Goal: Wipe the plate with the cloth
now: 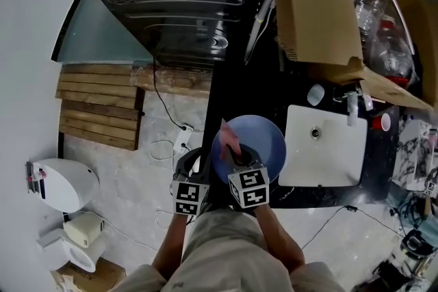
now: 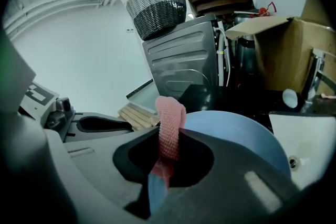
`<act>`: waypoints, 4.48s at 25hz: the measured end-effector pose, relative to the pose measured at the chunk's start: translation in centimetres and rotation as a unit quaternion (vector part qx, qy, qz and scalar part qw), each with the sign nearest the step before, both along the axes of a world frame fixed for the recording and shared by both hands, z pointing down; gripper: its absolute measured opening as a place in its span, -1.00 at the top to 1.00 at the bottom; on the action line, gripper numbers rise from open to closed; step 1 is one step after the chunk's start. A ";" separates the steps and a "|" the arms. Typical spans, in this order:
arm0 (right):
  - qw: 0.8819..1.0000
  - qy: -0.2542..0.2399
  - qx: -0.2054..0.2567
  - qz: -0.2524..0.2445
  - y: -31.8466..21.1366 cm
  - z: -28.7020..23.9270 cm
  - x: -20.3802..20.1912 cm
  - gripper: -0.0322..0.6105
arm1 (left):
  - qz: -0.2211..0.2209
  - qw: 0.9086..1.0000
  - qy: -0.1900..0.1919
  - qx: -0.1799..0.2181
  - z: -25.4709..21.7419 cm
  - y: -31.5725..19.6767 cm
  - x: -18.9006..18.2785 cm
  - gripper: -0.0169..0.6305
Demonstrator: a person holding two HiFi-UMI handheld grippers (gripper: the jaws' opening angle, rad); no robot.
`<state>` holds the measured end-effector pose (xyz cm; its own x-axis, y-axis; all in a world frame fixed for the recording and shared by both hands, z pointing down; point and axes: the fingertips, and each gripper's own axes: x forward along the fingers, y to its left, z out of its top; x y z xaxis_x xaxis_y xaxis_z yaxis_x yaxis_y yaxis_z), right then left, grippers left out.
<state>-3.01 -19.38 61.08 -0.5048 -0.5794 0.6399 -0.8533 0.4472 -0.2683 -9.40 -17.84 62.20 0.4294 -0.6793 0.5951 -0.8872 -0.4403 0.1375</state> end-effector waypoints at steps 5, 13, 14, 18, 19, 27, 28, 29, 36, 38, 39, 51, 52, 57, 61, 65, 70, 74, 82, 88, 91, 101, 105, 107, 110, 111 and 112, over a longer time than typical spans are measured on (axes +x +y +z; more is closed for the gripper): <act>1.000 -0.007 -0.016 -0.010 0.0 1.4 -1.5 0.82 | 0.001 1.000 0.002 -0.002 0.2 0.1 -0.1 0.73; 0.999 0.026 -0.048 -0.006 1.0 4.3 -1.2 0.82 | 0.008 1.000 0.004 0.000 0.2 0.1 -0.2 0.73; 0.998 0.030 -0.050 -0.004 1.2 4.5 -0.9 0.82 | 0.010 1.000 0.004 0.000 0.2 0.1 -0.2 0.73; 0.998 0.042 -0.053 0.008 1.6 4.8 0.0 0.82 | 0.017 1.000 0.005 0.001 0.2 0.2 -0.1 0.73; 0.997 0.045 -0.054 0.011 1.7 4.9 0.3 0.82 | 0.019 1.000 0.006 0.002 0.2 0.2 0.0 0.73; 0.994 0.082 -0.054 0.043 2.6 5.1 3.6 0.82 | 0.040 0.999 0.005 0.007 -0.1 0.6 0.7 0.73; 0.994 0.088 -0.054 0.048 2.7 5.1 4.1 0.82 | 0.043 0.999 0.005 0.007 -0.1 0.7 0.8 0.73; 0.993 0.093 -0.054 0.053 2.7 5.1 4.7 0.82 | 0.046 0.999 0.005 0.008 -0.1 0.7 0.9 0.73; 0.986 0.135 -0.064 0.076 3.4 5.4 7.7 0.82 | 0.063 0.998 0.006 0.015 -0.4 1.0 1.8 0.73; 0.984 0.144 -0.065 0.078 3.4 4.9 8.2 0.82 | 0.067 0.998 0.006 0.017 -0.5 1.1 2.1 0.73; 0.983 0.149 -0.066 0.080 3.4 4.8 8.5 0.82 | 0.069 0.997 0.007 0.017 -0.5 1.1 2.2 0.73; 0.969 0.209 -0.072 0.113 4.7 3.3 14.1 0.82 | 0.077 0.997 0.009 0.022 -0.8 1.3 2.6 0.73; 0.968 0.212 -0.071 0.115 4.9 3.1 14.5 0.82 | 0.076 0.997 0.009 0.023 -0.9 1.3 2.5 0.73; 0.965 0.221 -0.064 0.129 5.7 1.9 16.3 0.82 | 0.070 0.997 0.010 0.027 -1.2 1.5 2.3 0.73; 0.967 0.211 -0.047 0.137 6.0 -0.4 16.2 0.82 | 0.065 0.997 0.011 0.030 -1.4 1.7 2.0 0.73; 0.975 0.184 -0.021 0.119 5.9 -2.3 14.5 0.82 | 0.062 0.997 0.013 0.031 -1.7 1.9 2.1 0.73; 0.989 0.128 -0.008 0.075 5.9 -2.8 10.2 0.82 | 0.058 0.998 0.011 0.031 -1.6 2.4 2.2 0.73; 0.995 0.097 -0.013 0.032 6.4 -2.3 6.3 0.82 | 0.054 0.998 0.009 0.029 -1.5 2.8 2.1 0.73; 0.998 0.055 -0.021 -0.022 6.7 -1.5 1.1 0.82 | 0.031 0.999 0.002 0.028 -1.5 3.6 0.8 0.73; 0.998 0.037 -0.041 -0.044 7.0 -0.1 -1.2 0.82 | 0.014 1.000 -0.004 0.023 -1.3 4.2 -0.6 0.73; 0.997 0.038 -0.052 -0.049 7.4 0.7 -1.9 0.82 | 0.009 1.000 -0.005 0.022 -1.2 4.5 -1.1 0.73; 0.994 0.061 -0.078 -0.039 8.8 3.4 -0.4 0.82 | 0.030 0.999 -0.006 0.025 -1.1 4.5 0.1 0.73; 0.994 0.075 -0.080 -0.030 9.5 3.4 0.6 0.82 | 0.046 0.999 -0.002 0.026 -1.1 4.6 1.2 0.73; 0.993 0.081 -0.076 -0.029 9.8 3.5 1.0 0.82 | 0.055 0.998 -0.002 0.027 -1.1 4.5 1.7 0.73; 0.993 0.089 -0.078 -0.024 10.3 3.5 1.8 0.82 | 0.067 0.997 -0.001 0.028 -1.2 4.7 2.4 0.73; 0.992 0.092 -0.078 -0.021 10.4 3.4 2.1 0.82 | 0.071 0.997 0.000 0.028 -1.2 4.7 2.7 0.73; 0.992 0.095 -0.078 -0.018 10.5 3.3 2.5 0.82 | 0.075 0.997 0.000 0.029 -1.2 4.7 3.0 0.73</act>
